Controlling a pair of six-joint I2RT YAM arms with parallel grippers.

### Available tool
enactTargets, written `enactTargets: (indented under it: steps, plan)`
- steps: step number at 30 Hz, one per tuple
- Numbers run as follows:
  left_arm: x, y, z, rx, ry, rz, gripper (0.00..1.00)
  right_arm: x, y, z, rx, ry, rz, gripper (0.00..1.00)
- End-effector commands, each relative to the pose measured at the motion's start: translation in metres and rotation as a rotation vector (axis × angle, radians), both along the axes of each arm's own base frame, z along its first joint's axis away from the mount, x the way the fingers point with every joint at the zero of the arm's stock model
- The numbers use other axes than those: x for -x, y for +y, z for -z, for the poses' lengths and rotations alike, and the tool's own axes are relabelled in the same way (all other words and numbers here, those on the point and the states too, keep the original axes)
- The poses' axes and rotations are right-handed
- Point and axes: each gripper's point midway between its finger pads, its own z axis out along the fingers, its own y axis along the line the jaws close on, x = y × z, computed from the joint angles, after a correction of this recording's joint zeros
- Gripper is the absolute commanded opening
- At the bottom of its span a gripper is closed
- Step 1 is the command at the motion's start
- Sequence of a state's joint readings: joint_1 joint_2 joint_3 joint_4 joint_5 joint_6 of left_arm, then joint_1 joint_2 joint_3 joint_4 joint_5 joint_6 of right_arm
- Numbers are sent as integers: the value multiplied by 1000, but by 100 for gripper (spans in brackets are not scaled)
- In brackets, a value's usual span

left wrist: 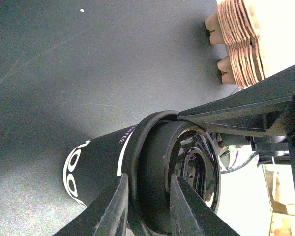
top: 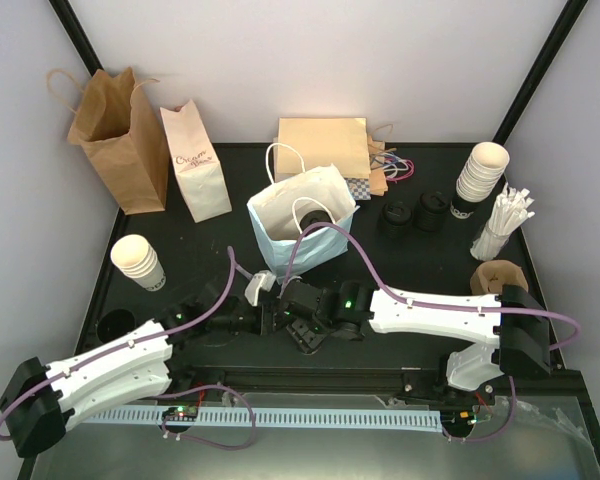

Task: Pack the takeout coffee

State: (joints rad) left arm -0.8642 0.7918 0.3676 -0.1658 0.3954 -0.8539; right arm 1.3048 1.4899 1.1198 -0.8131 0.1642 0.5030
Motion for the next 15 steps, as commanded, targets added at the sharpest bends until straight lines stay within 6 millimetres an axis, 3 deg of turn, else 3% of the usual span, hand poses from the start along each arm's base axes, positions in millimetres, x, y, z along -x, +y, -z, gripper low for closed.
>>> enactTargets:
  steps: [1,15]
  plan:
    - [9,10,20,-64,68,-5,25,8,-50,62,266,81,27,65]
    - [18,11,20,-27,89,11,24,9,-50,65,274,87,19,65]
